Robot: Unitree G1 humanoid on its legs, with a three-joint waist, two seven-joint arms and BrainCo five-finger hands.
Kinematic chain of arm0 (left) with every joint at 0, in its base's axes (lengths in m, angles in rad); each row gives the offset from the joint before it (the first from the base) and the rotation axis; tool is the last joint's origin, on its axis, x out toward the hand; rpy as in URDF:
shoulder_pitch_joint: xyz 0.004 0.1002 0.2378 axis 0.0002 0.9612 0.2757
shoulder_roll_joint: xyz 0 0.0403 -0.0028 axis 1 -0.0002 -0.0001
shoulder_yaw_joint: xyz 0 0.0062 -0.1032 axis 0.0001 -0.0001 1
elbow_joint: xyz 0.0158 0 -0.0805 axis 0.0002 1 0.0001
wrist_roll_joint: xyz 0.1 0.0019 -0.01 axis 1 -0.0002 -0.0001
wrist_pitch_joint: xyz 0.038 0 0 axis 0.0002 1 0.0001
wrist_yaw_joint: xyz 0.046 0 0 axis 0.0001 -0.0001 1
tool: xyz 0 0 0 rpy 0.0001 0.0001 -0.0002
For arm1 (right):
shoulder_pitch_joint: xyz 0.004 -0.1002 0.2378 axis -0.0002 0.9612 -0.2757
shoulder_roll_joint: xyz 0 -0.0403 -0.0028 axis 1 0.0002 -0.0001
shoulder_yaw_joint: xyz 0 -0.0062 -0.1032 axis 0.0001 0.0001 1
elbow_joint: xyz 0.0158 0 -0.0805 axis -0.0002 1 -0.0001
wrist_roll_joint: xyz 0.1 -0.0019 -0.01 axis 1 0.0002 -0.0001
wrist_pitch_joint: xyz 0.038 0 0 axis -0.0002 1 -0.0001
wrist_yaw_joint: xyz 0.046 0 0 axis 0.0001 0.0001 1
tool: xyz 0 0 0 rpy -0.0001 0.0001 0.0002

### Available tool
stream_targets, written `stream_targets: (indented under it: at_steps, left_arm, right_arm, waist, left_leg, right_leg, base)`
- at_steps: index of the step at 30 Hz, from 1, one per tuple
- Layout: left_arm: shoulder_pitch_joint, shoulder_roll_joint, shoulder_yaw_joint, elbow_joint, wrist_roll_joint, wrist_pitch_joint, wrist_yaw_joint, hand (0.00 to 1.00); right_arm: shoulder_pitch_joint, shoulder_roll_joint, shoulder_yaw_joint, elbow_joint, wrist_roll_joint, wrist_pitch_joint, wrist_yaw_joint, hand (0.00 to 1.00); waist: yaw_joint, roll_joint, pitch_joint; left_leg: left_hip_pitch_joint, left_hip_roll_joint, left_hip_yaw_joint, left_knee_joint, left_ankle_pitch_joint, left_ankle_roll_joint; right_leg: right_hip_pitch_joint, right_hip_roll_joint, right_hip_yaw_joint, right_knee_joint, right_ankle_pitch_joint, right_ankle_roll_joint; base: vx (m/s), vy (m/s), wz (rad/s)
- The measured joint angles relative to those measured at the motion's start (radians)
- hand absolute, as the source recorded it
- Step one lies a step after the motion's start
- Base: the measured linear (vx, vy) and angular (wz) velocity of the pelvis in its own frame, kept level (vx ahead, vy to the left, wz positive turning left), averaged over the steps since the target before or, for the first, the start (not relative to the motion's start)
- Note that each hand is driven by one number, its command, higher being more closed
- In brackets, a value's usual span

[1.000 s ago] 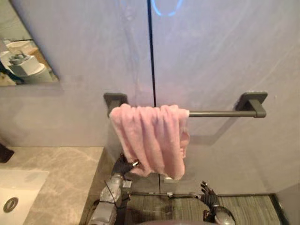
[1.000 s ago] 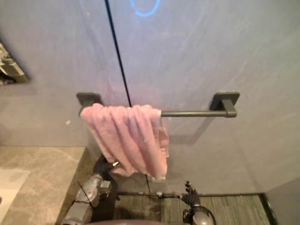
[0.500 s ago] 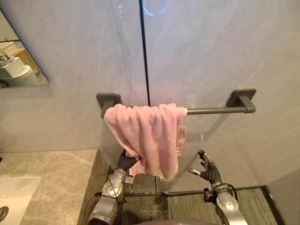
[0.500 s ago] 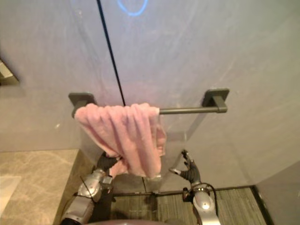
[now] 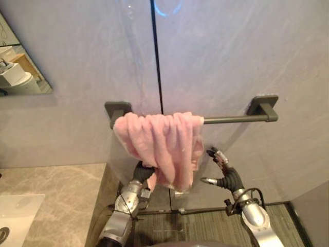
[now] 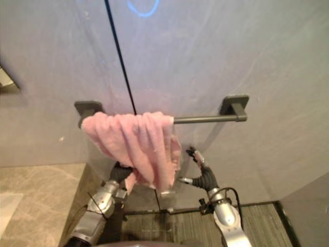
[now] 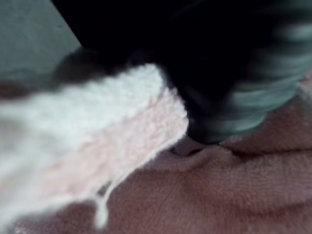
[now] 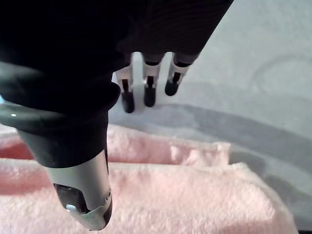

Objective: Organize washtable

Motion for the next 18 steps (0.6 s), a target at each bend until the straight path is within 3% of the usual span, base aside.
stream_targets:
  at_steps: [11, 12, 18]
  left_arm:
    - [-0.012, -0.003, -0.065, 0.0, -0.004, -0.001, 0.0, 1.0]
    - [-0.012, -0.003, -0.065, 0.0, -0.004, -0.001, 0.001, 1.0]
    - [-0.012, -0.015, -0.075, 0.0, -0.013, -0.001, 0.002, 1.0]
  right_arm:
    - [-0.104, 0.003, 0.086, 0.052, 0.024, -0.001, -0.011, 0.0]
    - [-0.113, 0.004, 0.096, 0.065, 0.024, -0.001, -0.022, 1.0]
    - [-0.169, 0.024, 0.133, 0.117, 0.024, -0.001, -0.024, 1.0]
  waist:
    - [0.004, -0.003, -0.021]
    - [0.006, -0.004, -0.03]
    - [0.02, -0.008, -0.037]
  left_leg:
    - [0.0, 0.003, -0.005, -0.006, 0.002, 0.001]
    - [-0.001, 0.002, -0.005, -0.007, 0.002, 0.001]
    - [-0.007, 0.001, -0.017, -0.007, 0.002, 0.001]
  right_leg:
    - [0.0, -0.011, -0.006, 0.002, 0.0, 0.0]
    - [0.0, -0.012, -0.007, 0.001, 0.0, 0.0]
    - [0.0, -0.014, -0.013, -0.002, 0.0, 0.0]
  base:
    - [-0.01, -0.003, 0.01]
    - [0.0, 0.0, 0.0]
    - [0.0, -0.008, 0.05]
